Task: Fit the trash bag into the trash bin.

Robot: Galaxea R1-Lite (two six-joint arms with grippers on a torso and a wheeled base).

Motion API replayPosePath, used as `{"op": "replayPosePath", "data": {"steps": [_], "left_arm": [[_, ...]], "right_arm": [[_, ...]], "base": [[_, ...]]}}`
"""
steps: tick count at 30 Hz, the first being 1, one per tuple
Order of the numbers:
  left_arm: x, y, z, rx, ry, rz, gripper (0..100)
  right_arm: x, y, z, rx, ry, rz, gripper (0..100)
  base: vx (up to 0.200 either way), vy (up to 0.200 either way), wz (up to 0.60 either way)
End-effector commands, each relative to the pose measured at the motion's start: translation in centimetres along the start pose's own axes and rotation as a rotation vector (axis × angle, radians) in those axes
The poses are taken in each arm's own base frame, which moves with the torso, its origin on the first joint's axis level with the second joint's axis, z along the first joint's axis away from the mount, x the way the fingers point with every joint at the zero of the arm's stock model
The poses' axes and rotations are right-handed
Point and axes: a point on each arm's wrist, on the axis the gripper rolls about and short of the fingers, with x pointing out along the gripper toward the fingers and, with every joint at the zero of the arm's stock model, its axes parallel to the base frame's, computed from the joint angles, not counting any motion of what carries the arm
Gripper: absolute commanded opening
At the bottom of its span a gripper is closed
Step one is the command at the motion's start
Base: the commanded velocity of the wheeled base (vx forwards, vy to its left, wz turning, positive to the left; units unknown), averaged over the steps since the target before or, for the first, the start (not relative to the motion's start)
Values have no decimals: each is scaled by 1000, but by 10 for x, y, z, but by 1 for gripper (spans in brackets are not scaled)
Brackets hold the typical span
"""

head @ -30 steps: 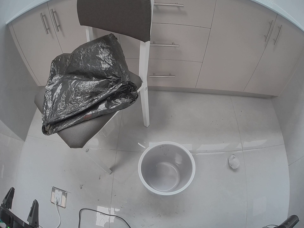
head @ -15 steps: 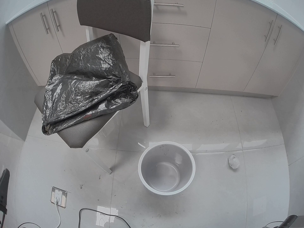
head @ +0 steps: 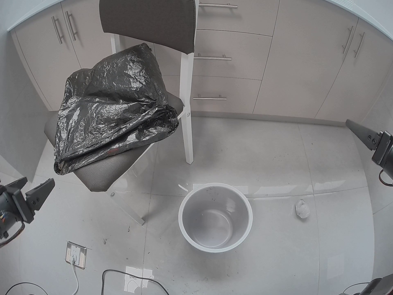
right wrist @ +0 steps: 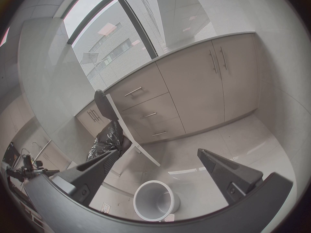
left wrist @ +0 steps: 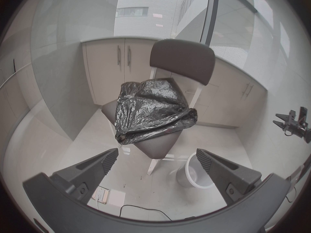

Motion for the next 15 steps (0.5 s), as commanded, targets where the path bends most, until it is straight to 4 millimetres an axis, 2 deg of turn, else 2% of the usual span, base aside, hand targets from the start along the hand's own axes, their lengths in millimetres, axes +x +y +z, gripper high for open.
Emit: {"op": "replayPosePath", "data": {"steps": [1, 5, 15], "left_arm": [[73, 7, 16, -10, 146, 62, 100], [93, 17, 15, 22, 195, 107, 100], [113, 49, 11, 128, 240, 218, 100]], "right_arm": [[23, -5, -20, 12, 86, -21, 100], [29, -7, -27, 35, 90, -19, 100], [44, -13, -45, 61, 160, -34, 100]], "base": [[0, 0, 0], [0, 0, 0], [0, 0, 0]]}}
